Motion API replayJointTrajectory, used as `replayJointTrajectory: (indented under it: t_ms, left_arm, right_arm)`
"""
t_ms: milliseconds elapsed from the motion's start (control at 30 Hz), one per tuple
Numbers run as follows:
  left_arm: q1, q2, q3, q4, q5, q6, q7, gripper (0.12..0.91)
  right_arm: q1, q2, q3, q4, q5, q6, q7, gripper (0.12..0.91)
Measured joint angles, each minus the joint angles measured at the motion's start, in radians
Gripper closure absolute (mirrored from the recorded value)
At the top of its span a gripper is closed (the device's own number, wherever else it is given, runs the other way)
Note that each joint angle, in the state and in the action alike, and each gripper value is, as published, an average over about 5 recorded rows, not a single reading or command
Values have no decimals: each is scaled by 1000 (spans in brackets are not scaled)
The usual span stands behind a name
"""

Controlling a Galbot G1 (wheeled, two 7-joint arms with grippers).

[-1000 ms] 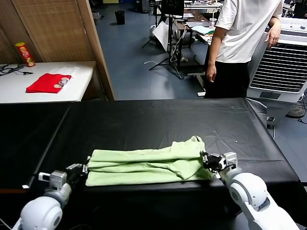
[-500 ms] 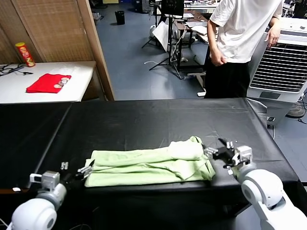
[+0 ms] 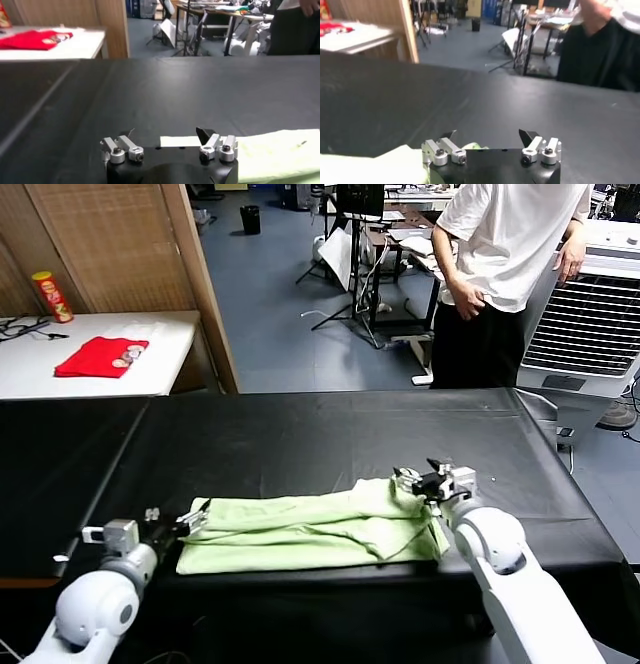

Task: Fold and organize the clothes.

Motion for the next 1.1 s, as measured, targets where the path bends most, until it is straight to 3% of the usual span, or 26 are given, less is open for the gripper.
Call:
replayJointTrajectory:
  t_ms: [133, 267, 433, 500, 633, 800, 1000, 1100]
  left_arm:
    - [-10, -6, 14, 25, -5, -1, 2, 291]
    - [-14, -9, 20, 44, -15, -7, 4, 498]
    - [-29, -19, 23, 59, -73, -17, 4, 766]
    - [-38, -26, 24, 66, -98, -20, 3, 857]
    - [-56, -44, 39, 84, -77, -53, -1, 898]
    - [-85, -76, 64, 122, 73, -143, -17, 900]
    - [-131, -104, 77, 171, 204, -175, -12, 900]
    - [-149, -108, 78, 188, 223, -176, 5, 897]
  right_arm:
    - [-2, 9, -3, -13, -5, 3, -2, 353]
    - [-6, 14, -3, -16, -10, 10, -2, 467]
    - [-20, 23, 5, -17, -20, 30, 7, 692]
    - [-26, 29, 7, -18, -26, 45, 19, 735]
    - [-34, 46, 10, -28, -44, 93, 65, 815]
    - [-36, 80, 19, -51, -85, 160, 109, 834]
    - [-46, 108, 39, -62, -89, 205, 74, 829]
    - [-56, 105, 50, -49, -84, 211, 43, 754]
